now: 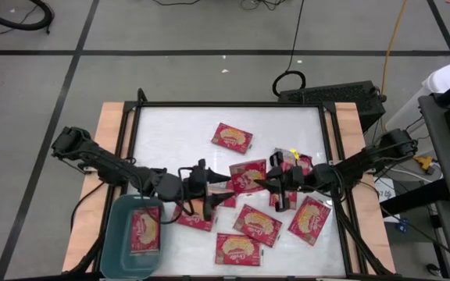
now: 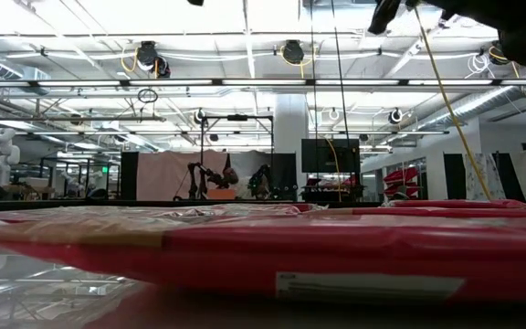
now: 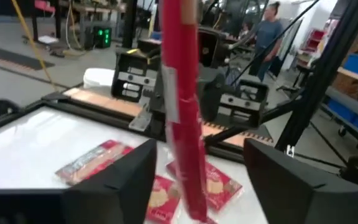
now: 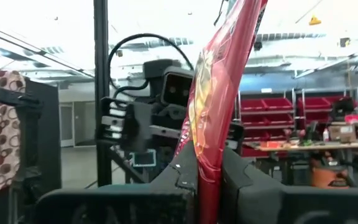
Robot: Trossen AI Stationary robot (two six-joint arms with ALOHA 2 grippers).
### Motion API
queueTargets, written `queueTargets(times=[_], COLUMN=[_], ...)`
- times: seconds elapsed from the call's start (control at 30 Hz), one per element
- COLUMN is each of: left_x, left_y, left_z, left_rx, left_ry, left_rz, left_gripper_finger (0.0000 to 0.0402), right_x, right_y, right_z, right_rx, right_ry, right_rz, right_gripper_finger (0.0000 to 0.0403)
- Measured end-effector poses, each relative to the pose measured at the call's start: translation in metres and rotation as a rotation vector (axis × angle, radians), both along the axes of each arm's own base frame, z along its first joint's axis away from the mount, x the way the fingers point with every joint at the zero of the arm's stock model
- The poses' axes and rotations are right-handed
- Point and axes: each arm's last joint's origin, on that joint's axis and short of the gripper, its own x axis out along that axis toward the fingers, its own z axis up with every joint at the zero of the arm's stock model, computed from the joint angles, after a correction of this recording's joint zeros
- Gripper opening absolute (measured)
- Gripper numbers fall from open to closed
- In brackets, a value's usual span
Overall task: Sort popcorn bags into baskets
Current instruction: Put the red popcorn bag into the blue bin
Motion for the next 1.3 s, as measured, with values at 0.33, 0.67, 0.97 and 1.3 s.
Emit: queueTargets(times=[0.33, 0.67, 0.97, 1.3], left_x=[0.005, 0.011, 0.013, 0.004], left_y=[0.014, 0.030, 0.038, 0.039], left_z=[0.009, 0.013, 0.013, 0.019], left_rx=[-0.002, 0.003, 0.037, -0.047], left_ry=[-0.090, -0.133, -0.126, -0.089], left_rz=[0.040, -0.033, -0.049, -0.094], left_gripper_finger=[0.0305, 0.0192, 0.0039, 0.0026], right_x=[0.007, 0.009, 0.011, 0.013], right_y=[0.002, -0.002, -0.004, -0.004], right_z=[0.016, 0.016, 0.014, 0.008], right_rx=[-0.035, -0.037, -0.031, 0.018], right_ry=[-0.055, -0.050, -0.017, 0.052], right_rz=[-0.021, -0.038, -0.067, -0.069], right_gripper_finger=[0.0011, 0.0011, 0.0012, 0.0111])
